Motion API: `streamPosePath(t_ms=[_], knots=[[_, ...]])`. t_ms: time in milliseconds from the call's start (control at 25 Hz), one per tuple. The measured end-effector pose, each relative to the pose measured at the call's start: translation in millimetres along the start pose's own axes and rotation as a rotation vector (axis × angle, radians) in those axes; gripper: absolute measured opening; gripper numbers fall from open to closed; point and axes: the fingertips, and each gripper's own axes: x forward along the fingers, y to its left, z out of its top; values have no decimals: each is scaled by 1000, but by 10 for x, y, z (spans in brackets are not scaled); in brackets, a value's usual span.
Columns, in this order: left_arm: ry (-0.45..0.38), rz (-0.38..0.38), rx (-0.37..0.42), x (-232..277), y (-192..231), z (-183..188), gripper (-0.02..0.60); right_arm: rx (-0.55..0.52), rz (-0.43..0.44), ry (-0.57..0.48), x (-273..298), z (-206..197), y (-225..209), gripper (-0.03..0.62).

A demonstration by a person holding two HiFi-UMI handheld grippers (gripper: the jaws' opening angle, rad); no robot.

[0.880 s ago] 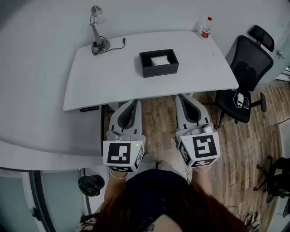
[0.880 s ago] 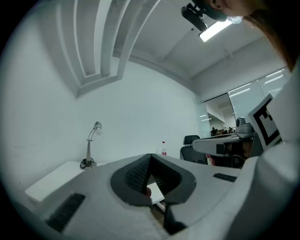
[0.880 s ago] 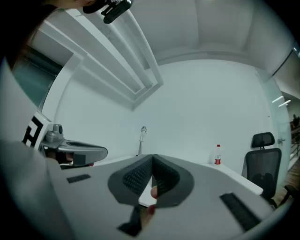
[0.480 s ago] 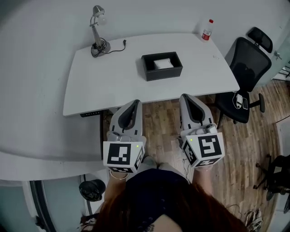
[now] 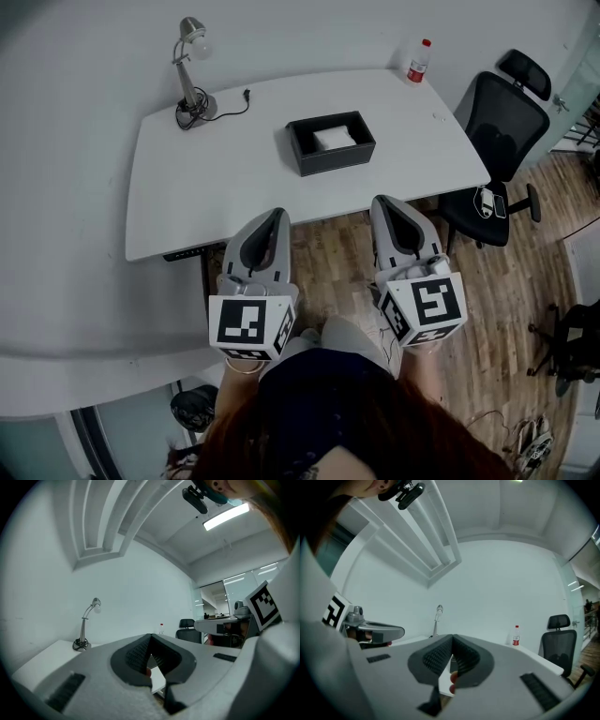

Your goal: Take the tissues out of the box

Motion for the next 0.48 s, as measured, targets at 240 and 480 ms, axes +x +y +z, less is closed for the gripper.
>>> streamPosePath(t_ms=[240, 480], knots=[[8, -29, -9, 125, 52, -45, 21, -14, -24, 15, 115, -32, -44, 20], [17, -29, -11, 261, 120, -94, 21, -17, -33, 3, 245, -43, -132, 20]])
